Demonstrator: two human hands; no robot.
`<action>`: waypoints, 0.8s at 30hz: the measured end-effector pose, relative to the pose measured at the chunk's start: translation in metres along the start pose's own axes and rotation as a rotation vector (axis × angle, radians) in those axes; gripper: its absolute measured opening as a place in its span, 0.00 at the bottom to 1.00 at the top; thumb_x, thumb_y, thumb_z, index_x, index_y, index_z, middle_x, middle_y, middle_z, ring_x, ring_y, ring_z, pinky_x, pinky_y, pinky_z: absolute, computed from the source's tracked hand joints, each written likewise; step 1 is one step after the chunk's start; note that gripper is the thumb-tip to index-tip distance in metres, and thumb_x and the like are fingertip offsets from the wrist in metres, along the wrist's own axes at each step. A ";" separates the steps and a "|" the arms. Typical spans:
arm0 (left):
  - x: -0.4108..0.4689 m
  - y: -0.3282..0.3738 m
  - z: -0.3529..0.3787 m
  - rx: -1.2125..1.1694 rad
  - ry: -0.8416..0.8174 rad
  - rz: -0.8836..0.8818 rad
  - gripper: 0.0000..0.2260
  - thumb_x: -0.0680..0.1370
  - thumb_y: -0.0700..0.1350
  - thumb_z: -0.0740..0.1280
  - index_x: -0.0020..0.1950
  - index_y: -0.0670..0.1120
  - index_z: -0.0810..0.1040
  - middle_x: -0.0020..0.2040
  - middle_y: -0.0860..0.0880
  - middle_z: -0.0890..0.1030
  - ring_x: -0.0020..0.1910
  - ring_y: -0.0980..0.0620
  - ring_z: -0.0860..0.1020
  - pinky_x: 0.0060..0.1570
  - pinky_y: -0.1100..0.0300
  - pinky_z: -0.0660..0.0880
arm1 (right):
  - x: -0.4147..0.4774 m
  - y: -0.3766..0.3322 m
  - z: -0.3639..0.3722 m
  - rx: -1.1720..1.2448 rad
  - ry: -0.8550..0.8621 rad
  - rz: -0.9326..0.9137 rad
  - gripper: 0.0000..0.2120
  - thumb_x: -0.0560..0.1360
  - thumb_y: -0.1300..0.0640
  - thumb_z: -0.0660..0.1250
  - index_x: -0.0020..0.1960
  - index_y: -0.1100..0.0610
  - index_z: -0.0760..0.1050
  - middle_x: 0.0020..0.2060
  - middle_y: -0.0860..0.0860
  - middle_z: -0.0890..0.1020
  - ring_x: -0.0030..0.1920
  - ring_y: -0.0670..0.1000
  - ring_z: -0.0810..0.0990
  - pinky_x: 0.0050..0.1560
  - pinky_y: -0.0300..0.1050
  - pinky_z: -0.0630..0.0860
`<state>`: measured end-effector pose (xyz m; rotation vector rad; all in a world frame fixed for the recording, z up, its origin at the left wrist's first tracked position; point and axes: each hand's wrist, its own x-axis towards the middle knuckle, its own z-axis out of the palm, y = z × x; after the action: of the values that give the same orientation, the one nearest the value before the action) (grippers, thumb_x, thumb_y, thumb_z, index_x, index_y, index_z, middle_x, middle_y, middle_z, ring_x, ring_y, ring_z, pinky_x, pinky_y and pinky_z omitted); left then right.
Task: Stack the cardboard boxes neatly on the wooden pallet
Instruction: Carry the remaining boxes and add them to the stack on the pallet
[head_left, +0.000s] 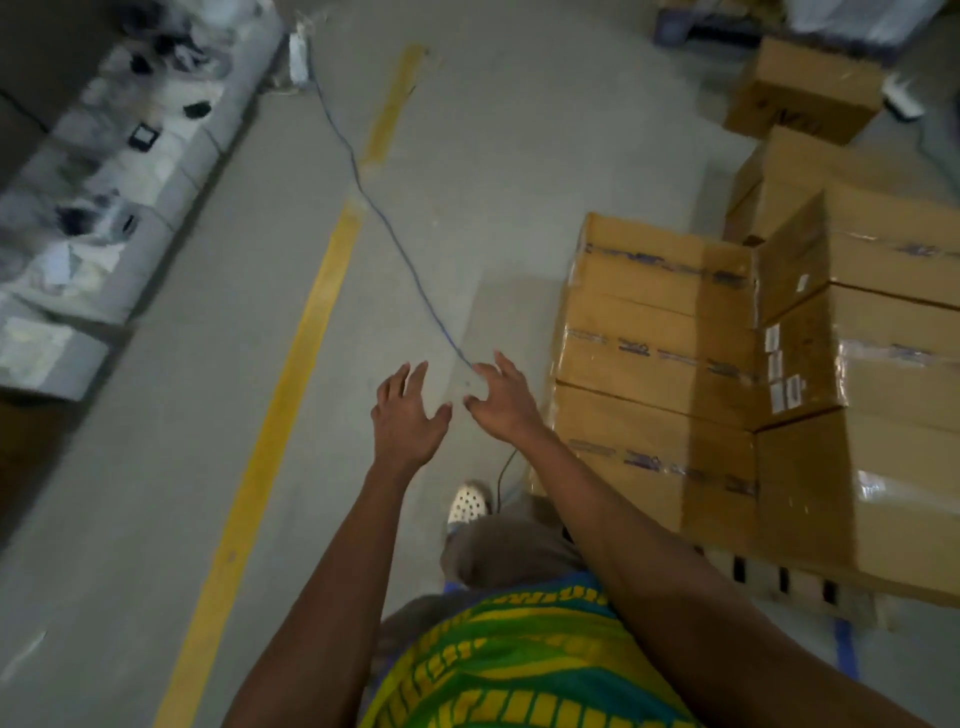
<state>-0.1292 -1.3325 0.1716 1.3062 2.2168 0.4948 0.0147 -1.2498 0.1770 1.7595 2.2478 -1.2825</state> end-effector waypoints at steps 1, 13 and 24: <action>0.030 0.005 -0.013 0.007 0.005 0.020 0.32 0.78 0.53 0.71 0.80 0.48 0.64 0.80 0.44 0.63 0.78 0.41 0.59 0.70 0.38 0.64 | 0.021 -0.014 -0.014 0.009 0.024 -0.001 0.29 0.79 0.49 0.66 0.79 0.50 0.63 0.82 0.50 0.52 0.81 0.54 0.51 0.77 0.56 0.59; 0.355 0.073 -0.088 0.015 -0.091 0.298 0.33 0.77 0.53 0.70 0.80 0.48 0.65 0.81 0.42 0.59 0.78 0.40 0.57 0.71 0.37 0.62 | 0.258 -0.080 -0.132 0.104 0.241 0.202 0.29 0.78 0.50 0.68 0.77 0.51 0.66 0.81 0.52 0.56 0.80 0.54 0.55 0.77 0.52 0.59; 0.622 0.193 -0.120 0.150 -0.346 0.610 0.33 0.78 0.53 0.70 0.80 0.48 0.63 0.80 0.40 0.59 0.78 0.40 0.57 0.72 0.41 0.61 | 0.434 -0.144 -0.244 0.280 0.455 0.391 0.28 0.79 0.50 0.68 0.77 0.53 0.66 0.80 0.54 0.59 0.79 0.55 0.57 0.76 0.47 0.55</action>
<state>-0.3182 -0.6995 0.2204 1.9870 1.5785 0.2831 -0.1522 -0.7610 0.2190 2.6589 1.8032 -1.2550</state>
